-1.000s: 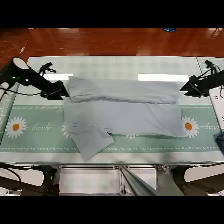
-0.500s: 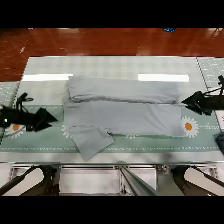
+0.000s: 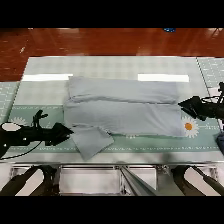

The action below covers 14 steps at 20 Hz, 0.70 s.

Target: Fold the shirts.

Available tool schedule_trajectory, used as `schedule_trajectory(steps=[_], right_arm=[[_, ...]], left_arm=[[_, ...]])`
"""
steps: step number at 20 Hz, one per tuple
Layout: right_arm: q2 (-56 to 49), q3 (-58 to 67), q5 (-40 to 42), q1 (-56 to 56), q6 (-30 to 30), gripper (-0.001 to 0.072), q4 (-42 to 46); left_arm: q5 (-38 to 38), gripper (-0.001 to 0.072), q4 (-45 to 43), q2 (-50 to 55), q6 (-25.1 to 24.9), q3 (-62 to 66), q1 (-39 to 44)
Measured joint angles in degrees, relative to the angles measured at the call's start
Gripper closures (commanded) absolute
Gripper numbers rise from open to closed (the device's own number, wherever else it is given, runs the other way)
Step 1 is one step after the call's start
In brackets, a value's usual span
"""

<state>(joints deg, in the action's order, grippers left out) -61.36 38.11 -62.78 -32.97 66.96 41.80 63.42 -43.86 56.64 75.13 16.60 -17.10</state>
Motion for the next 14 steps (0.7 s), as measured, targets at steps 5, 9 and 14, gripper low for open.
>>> schedule_trajectory(steps=[5,9,14], right_arm=[[0.2,-0.4,-1.5,-8.1,3.5,0.0303,4.7],[0.2,-3.2,-6.6,-14.3,9.3,0.0303,17.7],[-1.4,-5.2,-12.6,-15.8,12.5,0.0303,23.6]], left_arm=[[-8.7,0.0693,4.0,4.6,1.2,-0.5,12.2],[-10.6,0.0693,8.1,7.0,0.0,-0.6,15.4],[-10.9,0.0693,9.6,7.7,-0.9,-0.7,16.3]])
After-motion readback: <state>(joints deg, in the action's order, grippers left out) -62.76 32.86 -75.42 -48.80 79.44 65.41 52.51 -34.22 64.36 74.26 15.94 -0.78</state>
